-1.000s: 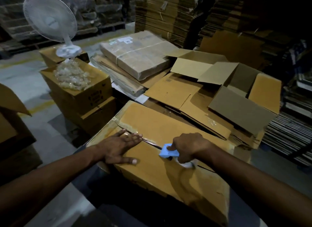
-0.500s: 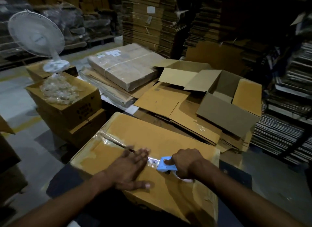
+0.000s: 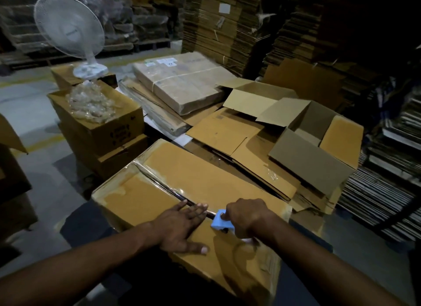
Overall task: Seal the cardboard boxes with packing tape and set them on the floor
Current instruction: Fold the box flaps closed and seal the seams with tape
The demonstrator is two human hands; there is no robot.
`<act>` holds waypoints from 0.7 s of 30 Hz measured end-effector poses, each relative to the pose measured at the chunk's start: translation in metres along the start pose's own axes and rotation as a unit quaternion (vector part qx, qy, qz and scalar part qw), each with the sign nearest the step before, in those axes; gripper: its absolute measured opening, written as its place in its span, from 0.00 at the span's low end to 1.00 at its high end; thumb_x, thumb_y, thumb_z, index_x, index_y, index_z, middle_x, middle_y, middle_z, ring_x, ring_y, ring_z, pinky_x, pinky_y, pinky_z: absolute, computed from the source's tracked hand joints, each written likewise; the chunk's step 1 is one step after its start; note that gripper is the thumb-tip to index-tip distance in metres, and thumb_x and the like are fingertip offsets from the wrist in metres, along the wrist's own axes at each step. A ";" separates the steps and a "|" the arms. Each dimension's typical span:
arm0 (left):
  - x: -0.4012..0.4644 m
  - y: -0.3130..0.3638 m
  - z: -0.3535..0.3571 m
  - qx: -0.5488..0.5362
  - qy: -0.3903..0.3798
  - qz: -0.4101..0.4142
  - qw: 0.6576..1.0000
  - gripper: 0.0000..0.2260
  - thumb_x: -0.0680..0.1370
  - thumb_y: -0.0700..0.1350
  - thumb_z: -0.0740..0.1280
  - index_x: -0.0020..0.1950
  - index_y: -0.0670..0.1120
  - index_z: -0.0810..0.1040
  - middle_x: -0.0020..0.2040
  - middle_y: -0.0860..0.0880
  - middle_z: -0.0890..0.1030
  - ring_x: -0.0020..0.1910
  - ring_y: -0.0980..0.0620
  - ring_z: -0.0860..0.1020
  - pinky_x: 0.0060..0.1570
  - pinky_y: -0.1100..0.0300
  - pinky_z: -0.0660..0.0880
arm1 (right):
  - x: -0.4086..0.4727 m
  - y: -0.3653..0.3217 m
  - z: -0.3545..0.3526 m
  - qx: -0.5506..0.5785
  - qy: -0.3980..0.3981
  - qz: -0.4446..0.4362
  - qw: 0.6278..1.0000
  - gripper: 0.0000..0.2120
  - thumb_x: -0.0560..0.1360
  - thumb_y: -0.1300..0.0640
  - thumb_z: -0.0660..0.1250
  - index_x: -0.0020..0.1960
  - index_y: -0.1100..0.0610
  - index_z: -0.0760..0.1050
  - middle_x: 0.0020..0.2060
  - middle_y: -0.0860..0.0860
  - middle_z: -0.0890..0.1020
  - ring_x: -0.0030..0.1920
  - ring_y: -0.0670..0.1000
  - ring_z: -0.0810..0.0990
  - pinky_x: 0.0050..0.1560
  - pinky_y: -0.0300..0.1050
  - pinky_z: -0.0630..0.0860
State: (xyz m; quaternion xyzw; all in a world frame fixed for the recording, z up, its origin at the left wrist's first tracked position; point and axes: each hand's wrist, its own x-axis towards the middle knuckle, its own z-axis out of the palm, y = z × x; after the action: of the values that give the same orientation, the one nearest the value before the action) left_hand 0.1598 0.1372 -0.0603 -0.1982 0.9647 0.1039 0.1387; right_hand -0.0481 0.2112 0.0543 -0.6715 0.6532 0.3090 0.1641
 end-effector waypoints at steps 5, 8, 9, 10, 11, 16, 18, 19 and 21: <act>0.001 -0.002 0.004 0.005 0.003 0.000 1.000 0.52 0.74 0.81 0.44 0.85 0.46 0.42 0.85 0.49 0.40 0.83 0.55 0.39 0.81 0.47 0.38 | -0.024 0.040 0.037 0.001 -0.002 -0.002 1.000 0.24 0.79 0.46 0.68 0.73 0.51 0.68 0.66 0.54 0.76 0.65 0.58 0.76 0.64 0.55 0.75; 0.001 0.000 0.002 0.010 0.002 0.004 1.000 0.51 0.75 0.81 0.44 0.85 0.46 0.42 0.85 0.49 0.39 0.83 0.54 0.38 0.81 0.45 0.37 | -0.028 0.048 0.049 0.015 0.036 -0.005 0.999 0.25 0.78 0.46 0.68 0.74 0.48 0.69 0.63 0.55 0.78 0.63 0.60 0.78 0.61 0.55 0.77; 0.000 0.001 0.002 0.013 0.006 0.005 1.000 0.51 0.75 0.81 0.43 0.85 0.46 0.42 0.85 0.49 0.39 0.83 0.53 0.38 0.81 0.45 0.37 | -0.031 0.047 0.047 0.010 0.044 -0.010 0.999 0.26 0.78 0.47 0.68 0.75 0.48 0.69 0.63 0.55 0.78 0.62 0.60 0.78 0.61 0.54 0.77; -0.001 0.000 0.002 0.013 0.010 0.005 1.000 0.51 0.75 0.81 0.44 0.85 0.46 0.42 0.85 0.49 0.39 0.83 0.53 0.38 0.81 0.45 0.37 | -0.034 0.046 0.048 0.009 0.057 -0.015 0.998 0.26 0.78 0.48 0.68 0.75 0.48 0.69 0.63 0.55 0.77 0.61 0.60 0.77 0.60 0.53 0.76; -0.002 0.000 0.001 0.010 0.013 0.002 1.000 0.50 0.75 0.81 0.44 0.85 0.47 0.42 0.85 0.49 0.39 0.83 0.53 0.37 0.81 0.45 0.37 | -0.036 0.045 0.048 0.010 0.066 -0.015 0.998 0.27 0.77 0.49 0.68 0.75 0.48 0.69 0.63 0.55 0.77 0.61 0.60 0.77 0.60 0.52 0.76; 0.006 0.016 -0.003 0.023 0.036 -0.002 0.999 0.51 0.75 0.81 0.44 0.85 0.46 0.43 0.85 0.48 0.40 0.83 0.52 0.38 0.80 0.41 0.36 | -0.043 0.045 0.046 0.050 0.052 0.006 0.997 0.29 0.77 0.49 0.69 0.77 0.47 0.67 0.65 0.55 0.75 0.64 0.58 0.77 0.61 0.49 0.73; 0.022 0.042 0.001 0.013 0.030 0.022 0.999 0.52 0.75 0.81 0.46 0.85 0.45 0.42 0.84 0.47 0.40 0.83 0.51 0.39 0.79 0.41 0.34 | -0.044 0.041 0.036 0.071 0.017 0.014 0.997 0.29 0.77 0.50 0.70 0.77 0.46 0.67 0.66 0.55 0.74 0.64 0.57 0.76 0.62 0.50 0.73; 0.030 0.056 0.004 0.003 0.023 0.028 0.999 0.52 0.75 0.81 0.47 0.85 0.44 0.42 0.85 0.46 0.40 0.83 0.51 0.39 0.80 0.41 0.35 | -0.044 0.039 0.033 0.073 0.011 0.017 0.997 0.29 0.77 0.50 0.70 0.77 0.46 0.67 0.66 0.55 0.74 0.63 0.57 0.77 0.62 0.51 0.74; 0.039 0.073 0.005 -0.016 0.021 0.018 0.999 0.53 0.75 0.81 0.49 0.85 0.44 0.41 0.85 0.45 0.40 0.83 0.51 0.40 0.80 0.41 0.37 | -0.043 0.036 0.028 0.066 0.013 0.025 0.997 0.29 0.77 0.49 0.70 0.76 0.47 0.68 0.65 0.55 0.75 0.62 0.57 0.78 0.60 0.52 0.76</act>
State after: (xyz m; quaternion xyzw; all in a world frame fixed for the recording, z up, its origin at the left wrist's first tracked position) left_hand 0.0965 0.1901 -0.0670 -0.1855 0.9690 0.1176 0.1131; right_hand -0.0869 0.2589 0.0665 -0.6464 0.6911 0.2601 0.1919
